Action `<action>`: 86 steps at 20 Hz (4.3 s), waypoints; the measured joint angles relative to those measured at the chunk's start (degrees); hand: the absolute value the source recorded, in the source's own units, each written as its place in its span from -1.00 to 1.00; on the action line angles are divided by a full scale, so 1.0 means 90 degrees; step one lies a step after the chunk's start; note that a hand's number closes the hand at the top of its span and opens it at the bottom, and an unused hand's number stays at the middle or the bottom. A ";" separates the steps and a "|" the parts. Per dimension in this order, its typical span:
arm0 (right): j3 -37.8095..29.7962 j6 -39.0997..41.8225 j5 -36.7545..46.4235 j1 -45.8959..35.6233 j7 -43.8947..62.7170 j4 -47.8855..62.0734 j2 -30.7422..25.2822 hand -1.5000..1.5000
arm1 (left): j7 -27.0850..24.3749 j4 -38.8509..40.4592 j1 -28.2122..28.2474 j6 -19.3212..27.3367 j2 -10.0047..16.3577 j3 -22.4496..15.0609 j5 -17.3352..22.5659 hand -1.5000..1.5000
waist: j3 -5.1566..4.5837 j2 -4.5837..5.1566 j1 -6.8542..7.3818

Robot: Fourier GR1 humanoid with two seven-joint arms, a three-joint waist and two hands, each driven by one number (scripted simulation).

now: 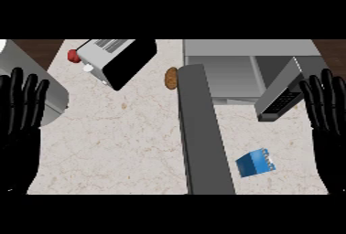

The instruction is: Pick up the milk, place it into the microwave and close the microwave

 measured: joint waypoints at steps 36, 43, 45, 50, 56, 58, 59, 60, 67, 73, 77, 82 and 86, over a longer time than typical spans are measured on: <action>0.0418 -0.0860 0.0988 0.2693 -0.0580 -0.0049 0.0540 -1.00 | 0.0058 -0.1735 0.3844 -0.2056 -0.0150 0.1127 0.2245 -1.00 | -0.0070 0.0222 0.0047; -0.0036 -0.0936 0.0803 0.2635 -0.1651 0.1575 0.0521 -1.00 | -0.0227 -0.1660 0.4167 -0.2484 -0.0234 0.1434 0.2438 -1.00 | -0.0068 0.0226 0.0066; -0.0206 -0.0890 0.0725 0.2646 -0.2021 0.2058 0.0469 -1.00 | -0.0210 -0.1662 0.4279 -0.2558 -0.0239 0.1528 0.2504 -1.00 | -0.0067 0.0226 0.0065; -0.0408 -0.0938 0.0752 0.2392 -0.2900 0.3359 0.0505 -1.00 | -0.0236 -0.1663 0.4410 -0.2735 -0.0261 0.1683 0.2615 -1.00 | -0.0066 0.0230 0.0076; -0.0749 -0.0966 0.0839 0.1971 -0.3641 0.4586 0.0265 -1.00 | -0.0337 -0.1652 0.4594 -0.2959 -0.0361 0.1783 0.2724 -1.00 | -0.0065 0.0230 0.0088; -0.0837 -0.0993 0.0854 0.1723 -0.3909 0.5109 0.0251 -1.00 | -0.0394 -0.1629 0.4712 -0.3122 -0.0306 0.1926 0.2813 -1.00 | -0.0066 0.0230 0.0103; -0.0884 -0.0978 0.0841 0.1656 -0.4054 0.5331 0.0231 -1.00 | -0.0404 -0.1636 0.4804 -0.3175 -0.0316 0.1954 0.2839 -1.00 | -0.0064 0.0230 0.0109; -0.0929 -0.0960 0.0819 0.1516 -0.4173 0.5561 0.0219 -1.00 | -0.0385 -0.1629 0.4798 -0.3180 -0.0285 0.2010 0.2882 -1.00 | -0.0063 0.0232 0.0107; -0.1251 -0.0765 0.0584 0.0733 -0.5004 0.7031 0.0182 -1.00 | -0.0547 -0.1586 0.5053 -0.3495 -0.0383 0.2114 0.3036 -1.00 | -0.0063 0.0235 0.0113; -0.1514 -0.0493 0.0339 0.0119 -0.5769 0.8252 0.0200 1.00 | -0.0507 -0.1552 0.5065 -0.3515 -0.0420 0.2102 0.3183 -1.00 | -0.0060 0.0246 0.0095; -0.1588 -0.0248 0.0297 -0.0294 -0.6091 0.8952 0.0107 1.00 | -0.0599 -0.1538 0.5207 -0.3695 -0.0454 0.2107 0.3241 -1.00 | -0.0143 0.0221 0.0100; -0.1606 -0.0198 0.0367 -0.0758 -0.6338 0.9485 0.0029 1.00 | -0.0606 -0.1518 0.5251 -0.3760 -0.0451 0.2168 0.3358 -1.00 | -0.0135 0.0226 0.0087; -0.1647 -0.0129 0.0394 -0.1242 -0.6495 0.9962 -0.0044 1.00 | -0.0647 -0.1516 0.5323 -0.3834 -0.0457 0.2160 0.3410 -1.00 | -0.0108 0.0241 0.0128</action>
